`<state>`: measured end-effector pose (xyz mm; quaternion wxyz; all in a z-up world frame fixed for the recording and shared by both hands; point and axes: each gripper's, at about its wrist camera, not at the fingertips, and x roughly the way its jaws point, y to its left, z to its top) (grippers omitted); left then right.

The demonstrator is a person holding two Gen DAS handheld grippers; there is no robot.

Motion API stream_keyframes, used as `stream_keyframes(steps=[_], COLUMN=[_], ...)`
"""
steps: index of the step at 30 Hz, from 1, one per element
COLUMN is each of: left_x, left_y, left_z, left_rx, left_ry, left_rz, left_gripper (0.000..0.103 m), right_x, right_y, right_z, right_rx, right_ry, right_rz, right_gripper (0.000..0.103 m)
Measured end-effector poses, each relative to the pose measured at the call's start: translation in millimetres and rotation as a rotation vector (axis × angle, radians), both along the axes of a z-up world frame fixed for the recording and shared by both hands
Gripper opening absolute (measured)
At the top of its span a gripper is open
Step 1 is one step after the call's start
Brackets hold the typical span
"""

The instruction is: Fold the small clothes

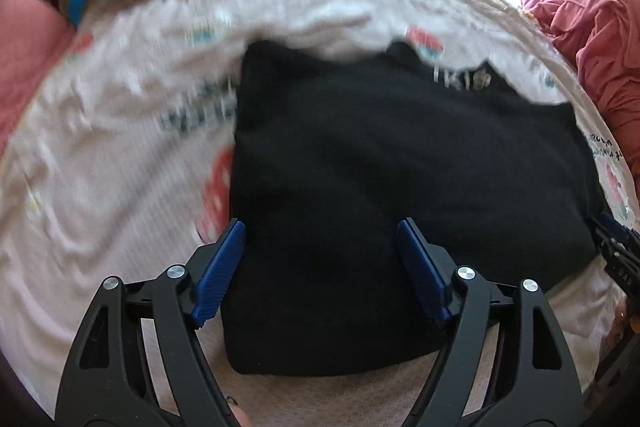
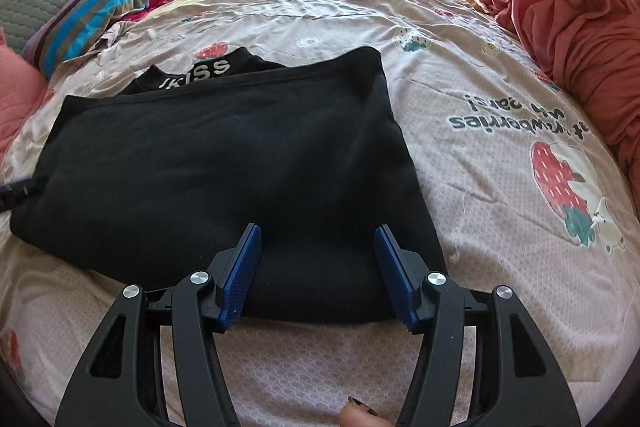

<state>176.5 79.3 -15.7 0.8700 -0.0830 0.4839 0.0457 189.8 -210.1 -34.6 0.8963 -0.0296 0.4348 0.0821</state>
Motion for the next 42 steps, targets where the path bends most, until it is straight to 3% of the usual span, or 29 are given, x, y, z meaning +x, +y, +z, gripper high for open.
stream_keyframes(steps=[4,6,8,10,18,23,42], left_x=[-7,-11,-13,-14,-19,-21,-26], left_y=[1,1,3,4,9,19,71], left_z=[1,4,7,9,29,35,42], left_rx=[-0.026,-0.037,-0.058,-0.068,-0.021,-0.003,-0.052], left_ry=[-0.019,-0.024,-0.027,-0.034,-0.072,-0.081,-0.097], left_rz=[0.023,0.023,0.026,0.025,0.025,0.048,0.184], left_gripper=[0.071,0.072,0.074,0.077,0.093,0.094,0.094], right_x=[-5,-7,-12,-16,-29,-35,-57], right_y=[1,0,0,1,13,33,140], right_z=[2,7,12,16,35,42,48], right_rx=[0.000,0.015,0.031,0.041,0.071,0.072,0.016], right_ry=[-0.008,-0.015,-0.022,-0.034,-0.088,-0.101,-0.148], right_rz=[-0.008,-0.013,-0.011,-0.005,0.038,0.100,0.364], right_gripper=[0.058,0.063,0.075,0.077,0.091,0.092,0.093])
